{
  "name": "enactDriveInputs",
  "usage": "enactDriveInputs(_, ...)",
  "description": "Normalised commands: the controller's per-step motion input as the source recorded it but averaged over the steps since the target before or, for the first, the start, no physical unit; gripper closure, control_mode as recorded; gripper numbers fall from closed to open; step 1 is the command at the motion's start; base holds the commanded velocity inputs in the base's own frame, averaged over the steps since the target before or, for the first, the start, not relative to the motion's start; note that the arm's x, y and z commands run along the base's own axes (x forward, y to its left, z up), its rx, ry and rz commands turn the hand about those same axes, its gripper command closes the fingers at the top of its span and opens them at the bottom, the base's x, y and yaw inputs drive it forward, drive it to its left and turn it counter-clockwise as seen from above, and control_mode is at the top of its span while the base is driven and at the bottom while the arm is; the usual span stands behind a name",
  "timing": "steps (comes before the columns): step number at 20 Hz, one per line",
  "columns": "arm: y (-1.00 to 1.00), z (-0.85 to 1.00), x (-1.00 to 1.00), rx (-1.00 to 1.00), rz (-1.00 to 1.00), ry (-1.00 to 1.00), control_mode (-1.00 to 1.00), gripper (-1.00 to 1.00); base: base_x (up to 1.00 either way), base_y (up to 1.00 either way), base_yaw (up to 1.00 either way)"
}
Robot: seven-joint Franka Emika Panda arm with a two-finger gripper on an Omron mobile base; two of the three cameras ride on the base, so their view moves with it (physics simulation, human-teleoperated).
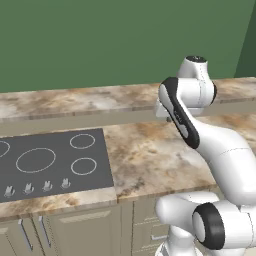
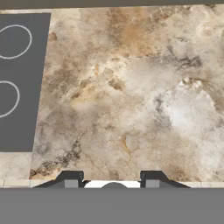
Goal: Navigate to the fridge.
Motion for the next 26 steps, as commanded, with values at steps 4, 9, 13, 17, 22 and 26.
enactDriveInputs(4,0.0,0.0,-0.14,0.0,0.0,0.0,-1.0,-1.0,0.0,0.0,0.0)
enactDriveInputs(9,0.0,0.0,-0.74,0.0,0.01,-0.12,-1.0,-1.0,0.0,0.0,0.0)
enactDriveInputs(13,0.0,0.0,-0.61,0.0,0.0,-0.11,-1.0,-1.0,0.0,0.0,0.0)
enactDriveInputs(17,0.0,0.0,-0.23,0.0,0.0,-0.04,1.0,-1.0,-0.24,0.0,0.0)
enactDriveInputs(22,0.0,0.0,0.0,0.0,0.0,0.0,1.0,-1.0,-0.88,0.0,0.23)
enactDriveInputs(26,0.0,0.0,0.0,0.0,0.0,0.0,1.0,-1.0,-0.73,0.0,0.55)
